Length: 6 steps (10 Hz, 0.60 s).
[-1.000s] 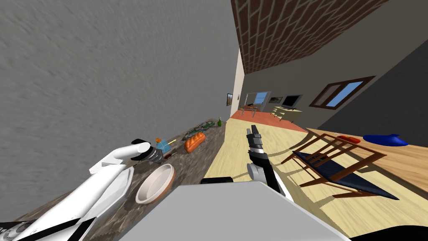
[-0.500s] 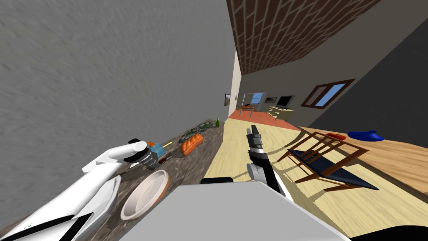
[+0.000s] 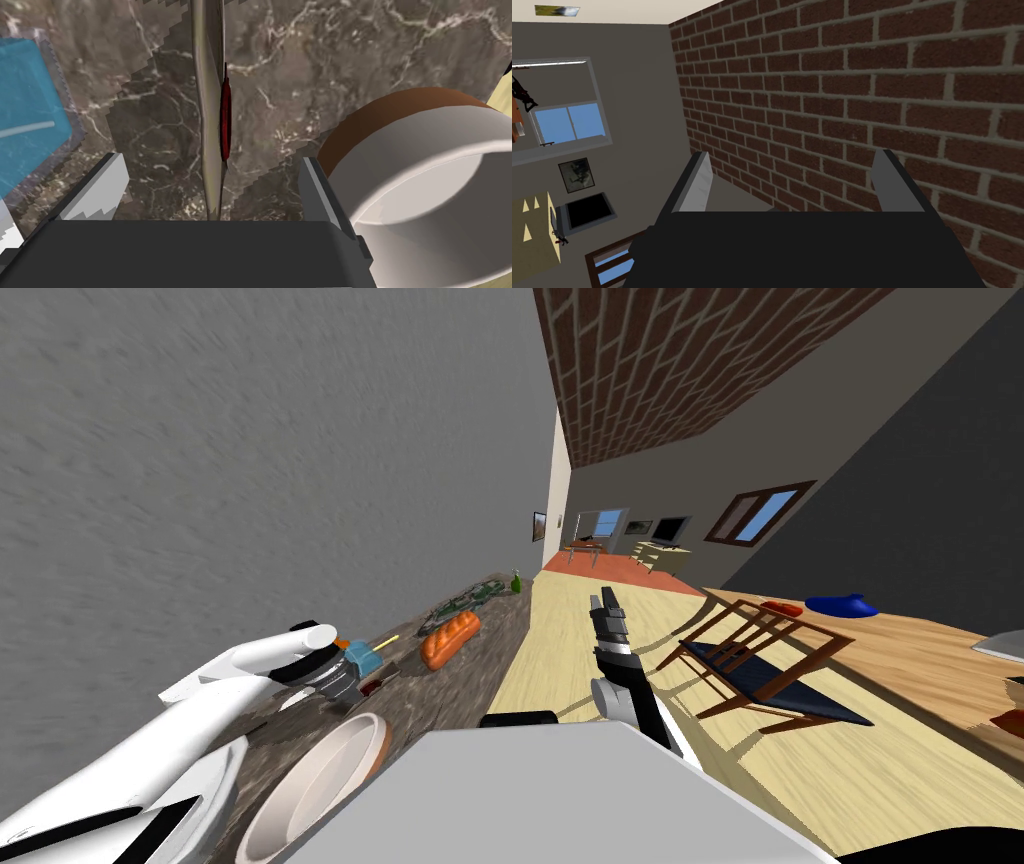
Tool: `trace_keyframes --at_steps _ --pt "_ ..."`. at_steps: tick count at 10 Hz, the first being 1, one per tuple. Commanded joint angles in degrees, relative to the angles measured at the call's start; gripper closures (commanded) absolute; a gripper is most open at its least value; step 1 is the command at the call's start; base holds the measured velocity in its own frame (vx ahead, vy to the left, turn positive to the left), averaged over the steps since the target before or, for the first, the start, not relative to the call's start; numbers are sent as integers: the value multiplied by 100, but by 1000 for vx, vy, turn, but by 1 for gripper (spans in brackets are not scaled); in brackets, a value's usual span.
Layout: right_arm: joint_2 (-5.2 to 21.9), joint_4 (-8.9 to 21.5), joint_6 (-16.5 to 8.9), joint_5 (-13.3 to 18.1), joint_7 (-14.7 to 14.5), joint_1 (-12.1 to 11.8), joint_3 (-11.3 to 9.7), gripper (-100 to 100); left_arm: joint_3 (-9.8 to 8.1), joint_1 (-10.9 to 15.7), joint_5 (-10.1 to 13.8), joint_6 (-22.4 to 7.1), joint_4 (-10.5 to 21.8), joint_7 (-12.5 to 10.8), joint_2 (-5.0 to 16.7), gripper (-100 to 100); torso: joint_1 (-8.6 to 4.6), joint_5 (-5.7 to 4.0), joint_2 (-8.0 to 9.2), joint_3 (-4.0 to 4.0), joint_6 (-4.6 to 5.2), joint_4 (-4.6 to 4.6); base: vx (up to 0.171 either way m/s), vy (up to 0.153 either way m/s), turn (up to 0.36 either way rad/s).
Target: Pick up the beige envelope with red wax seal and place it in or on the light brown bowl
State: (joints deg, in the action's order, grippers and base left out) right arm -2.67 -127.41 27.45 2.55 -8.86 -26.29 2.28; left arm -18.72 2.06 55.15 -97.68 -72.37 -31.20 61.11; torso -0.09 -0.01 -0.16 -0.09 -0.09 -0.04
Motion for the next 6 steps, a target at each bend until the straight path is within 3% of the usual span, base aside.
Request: trace_keyframes --at_steps 1,3,4,5,6 --pt "0 0 0 0 0 0 0 0 35 38 44 -168 147 -21 102 -100 0 0 0 0 0 0 46 -14 -35" --pt "0 0 0 0 0 0 0 0 33 20 53 -185 149 -28 115 -100 0 0 2 1 0 1 29 -8 -19" --pt "0 0 0 0 0 0 0 0 35 23 56 -204 158 -30 122 0 3 1 9 5 -1 2 0 0 0" --pt "0 0 0 0 0 0 0 0 83 15 -35 -43 268 37 6 -100 4 1 15 8 -1 3 2 2 -11" --pt "0 0 0 0 0 0 0 0 112 11 -89 52 335 77 -63 -100 6 3 17 9 -1 3 0 3 -20"
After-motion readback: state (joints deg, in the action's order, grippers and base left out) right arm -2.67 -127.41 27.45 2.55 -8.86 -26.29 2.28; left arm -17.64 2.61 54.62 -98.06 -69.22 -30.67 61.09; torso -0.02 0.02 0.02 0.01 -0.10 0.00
